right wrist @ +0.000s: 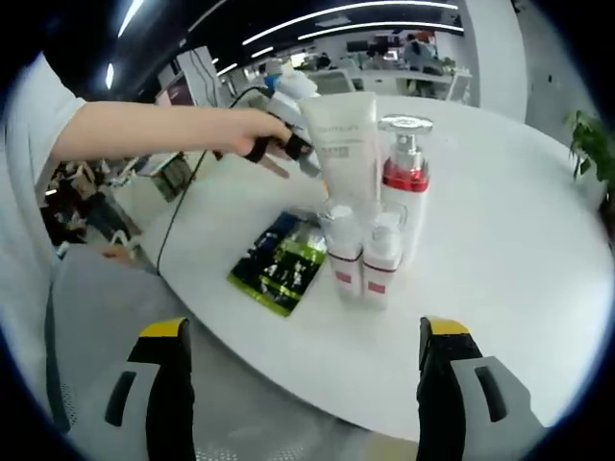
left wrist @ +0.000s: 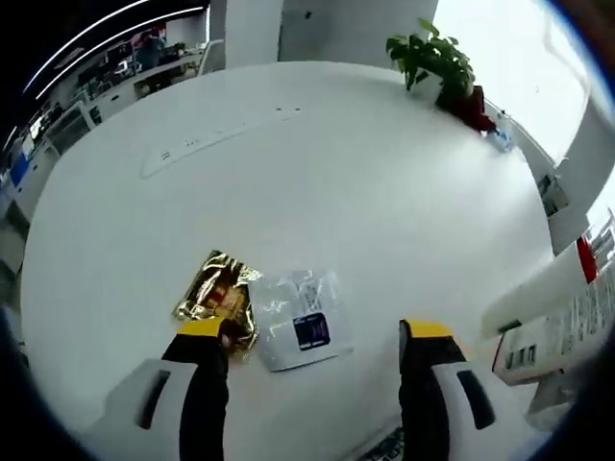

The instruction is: Arrange the skincare products in the storage area until every visible bottle or jar stands upright without overlapping.

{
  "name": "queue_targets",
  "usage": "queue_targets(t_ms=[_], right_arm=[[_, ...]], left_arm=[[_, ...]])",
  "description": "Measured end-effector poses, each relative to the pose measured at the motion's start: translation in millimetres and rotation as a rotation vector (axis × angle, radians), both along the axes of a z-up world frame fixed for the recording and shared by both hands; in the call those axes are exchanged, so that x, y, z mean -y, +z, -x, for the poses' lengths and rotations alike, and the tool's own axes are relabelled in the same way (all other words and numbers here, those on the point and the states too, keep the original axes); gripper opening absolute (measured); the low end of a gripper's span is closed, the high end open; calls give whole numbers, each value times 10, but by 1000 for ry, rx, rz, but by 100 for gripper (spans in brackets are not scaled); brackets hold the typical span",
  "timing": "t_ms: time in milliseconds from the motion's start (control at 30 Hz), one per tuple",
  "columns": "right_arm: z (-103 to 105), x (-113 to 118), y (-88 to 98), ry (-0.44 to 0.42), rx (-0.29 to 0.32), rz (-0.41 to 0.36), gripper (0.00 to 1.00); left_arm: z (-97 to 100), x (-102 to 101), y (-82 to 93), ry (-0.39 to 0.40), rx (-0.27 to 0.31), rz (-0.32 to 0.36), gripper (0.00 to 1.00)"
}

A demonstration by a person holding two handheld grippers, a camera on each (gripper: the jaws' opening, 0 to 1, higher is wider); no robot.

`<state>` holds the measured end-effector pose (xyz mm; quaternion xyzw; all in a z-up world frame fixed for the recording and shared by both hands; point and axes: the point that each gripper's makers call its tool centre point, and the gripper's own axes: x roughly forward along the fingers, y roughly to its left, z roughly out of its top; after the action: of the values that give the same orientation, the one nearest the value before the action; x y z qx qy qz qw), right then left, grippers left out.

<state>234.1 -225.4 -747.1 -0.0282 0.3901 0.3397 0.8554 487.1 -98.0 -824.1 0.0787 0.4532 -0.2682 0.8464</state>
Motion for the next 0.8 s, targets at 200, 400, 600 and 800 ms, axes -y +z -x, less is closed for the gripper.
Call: queue_targets(t_ms=[200, 400, 600, 800], right_arm=[[-2, 7, -6, -1, -3, 3, 98], [-4, 14, -10, -4, -4, 3, 98], [-5, 13, -6, -4, -3, 0, 98], [-13, 27, 2, -13, -1, -2, 98]], left_arm=[[-68, -2, -8, -12, 6, -31, 65], [-27, -16, -18, -40, 18, -77, 63], [-15, -26, -29, -70, 22, -112, 55], [-19, -35, -63, -72, 21, -125, 54]])
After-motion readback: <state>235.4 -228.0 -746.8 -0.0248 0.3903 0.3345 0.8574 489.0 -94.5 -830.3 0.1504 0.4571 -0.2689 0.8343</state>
